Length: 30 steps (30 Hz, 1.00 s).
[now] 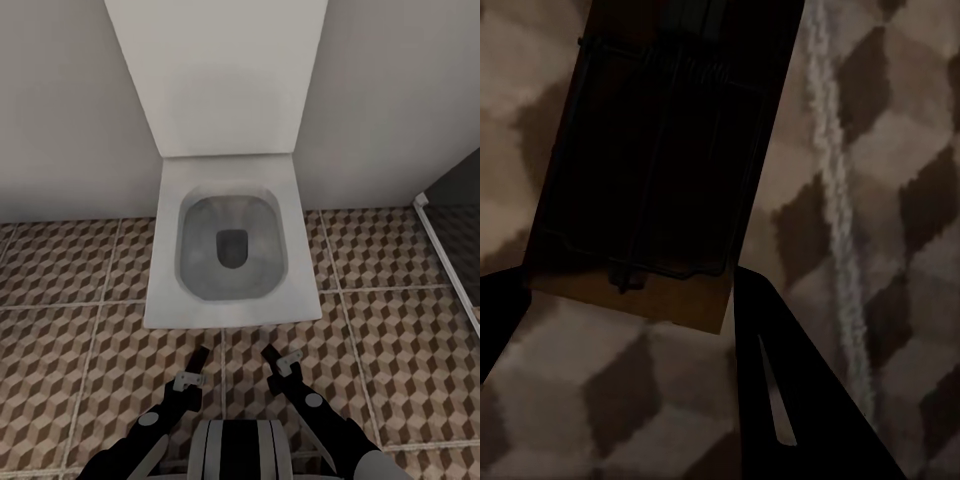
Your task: Take the four mousetraps from the cabinet in the bathroom and place them on the bathroom floor. Make sure all four end up on the same floor surface, and ensure that at least two of them are either under or directly next to the same bathroom sink.
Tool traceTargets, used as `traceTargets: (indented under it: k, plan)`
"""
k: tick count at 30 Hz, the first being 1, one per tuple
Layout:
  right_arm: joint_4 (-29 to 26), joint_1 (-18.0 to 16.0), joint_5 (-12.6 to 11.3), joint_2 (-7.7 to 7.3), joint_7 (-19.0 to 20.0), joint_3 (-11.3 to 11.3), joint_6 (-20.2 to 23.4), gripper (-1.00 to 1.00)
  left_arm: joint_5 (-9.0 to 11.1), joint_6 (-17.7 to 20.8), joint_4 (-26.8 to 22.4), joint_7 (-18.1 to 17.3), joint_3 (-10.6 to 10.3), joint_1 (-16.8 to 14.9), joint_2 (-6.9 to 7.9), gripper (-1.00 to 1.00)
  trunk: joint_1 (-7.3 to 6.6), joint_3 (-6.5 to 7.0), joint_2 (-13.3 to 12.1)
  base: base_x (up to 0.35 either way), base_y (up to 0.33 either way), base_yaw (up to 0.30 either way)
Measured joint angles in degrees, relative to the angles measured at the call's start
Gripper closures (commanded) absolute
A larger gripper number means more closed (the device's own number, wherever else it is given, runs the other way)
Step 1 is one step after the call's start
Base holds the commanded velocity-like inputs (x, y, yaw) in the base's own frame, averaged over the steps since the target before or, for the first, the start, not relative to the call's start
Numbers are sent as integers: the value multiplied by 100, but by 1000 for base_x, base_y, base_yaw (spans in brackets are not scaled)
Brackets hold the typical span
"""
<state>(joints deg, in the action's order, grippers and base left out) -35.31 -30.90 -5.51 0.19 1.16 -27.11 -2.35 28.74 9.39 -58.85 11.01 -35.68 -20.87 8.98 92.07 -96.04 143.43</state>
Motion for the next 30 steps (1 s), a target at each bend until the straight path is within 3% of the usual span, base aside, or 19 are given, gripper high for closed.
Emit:
traceTargets:
  k: [22,30]
  plan:
    - [0,0,6,8,12,-5,-13,100,0,1,7,0,0,0,0,100,0,-173,0,1,0,0]
    - [-1,0,20,9,24,-9,-20,100,0,1,7,0,0,0,0,100,-2,-178,0,190,0,0]
